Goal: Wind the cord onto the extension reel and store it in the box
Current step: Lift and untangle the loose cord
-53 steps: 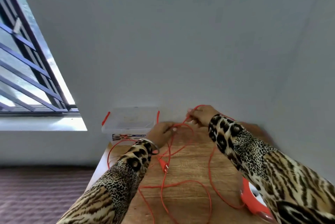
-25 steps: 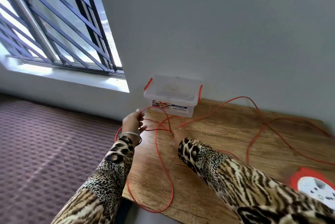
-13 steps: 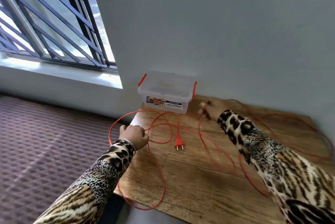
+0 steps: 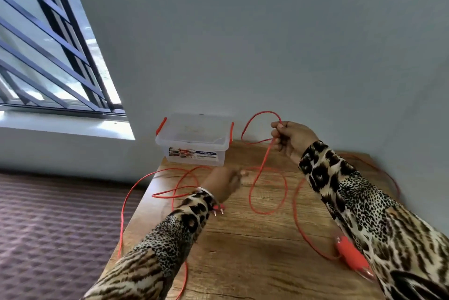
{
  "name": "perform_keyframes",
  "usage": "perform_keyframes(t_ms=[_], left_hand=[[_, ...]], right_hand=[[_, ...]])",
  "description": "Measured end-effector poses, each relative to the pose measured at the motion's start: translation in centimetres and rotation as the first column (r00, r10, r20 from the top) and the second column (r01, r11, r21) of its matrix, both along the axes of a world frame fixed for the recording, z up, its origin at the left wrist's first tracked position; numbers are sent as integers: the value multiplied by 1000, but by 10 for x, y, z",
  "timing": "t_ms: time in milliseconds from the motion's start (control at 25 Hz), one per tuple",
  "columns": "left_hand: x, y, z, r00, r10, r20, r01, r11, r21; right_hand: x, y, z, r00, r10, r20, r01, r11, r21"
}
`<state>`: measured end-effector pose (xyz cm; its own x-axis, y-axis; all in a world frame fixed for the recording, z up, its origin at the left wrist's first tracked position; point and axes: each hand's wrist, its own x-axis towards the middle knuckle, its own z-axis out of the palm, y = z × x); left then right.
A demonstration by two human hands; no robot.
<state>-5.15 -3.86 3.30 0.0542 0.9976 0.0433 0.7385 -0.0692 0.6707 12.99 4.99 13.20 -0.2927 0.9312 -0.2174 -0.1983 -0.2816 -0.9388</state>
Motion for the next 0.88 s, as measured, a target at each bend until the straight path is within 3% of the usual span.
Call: perform_keyframes(t_ms=[80,200,360,440,520,640,720,760,800,880], left_hand=[[-7,11,10,914,200,354,-204,979,-28],[-26,24,24,576,393,717,-408,898,-165],[-76,18,24,211,482,850,-512,796,-324],[-100,10,19,150,584,798,-661,660,-359],[-116,0,15,183,668,722,-750,569,-337],[-122,-16,9,435,721,539,-739,628,-244],[-117,-27,0,637,680,363,-655,726,-210],[-113,-32,-7,717,638,281,-601,770,-216],[-109,-37,-14,775,595,213,-551,801,-235],[-99,-43,-30,852,514,103,-471,837,-276]], right_hand=[[17,3,-14,982,3,189,-3,1000,0],[44,9,-42,889,-39,456,48,999,-7],[85,33,-67,846,-273,458,329,943,-47],[90,46,-76,823,-370,430,434,899,-57],[81,55,-89,801,-405,442,469,882,-43],[61,56,-116,773,-249,583,333,942,-39],[45,45,-135,596,1,803,64,997,-49],[36,38,-146,473,29,880,0,999,-33],[28,30,-153,387,-14,922,-3,1000,17],[15,18,-161,330,-115,937,25,993,113]])
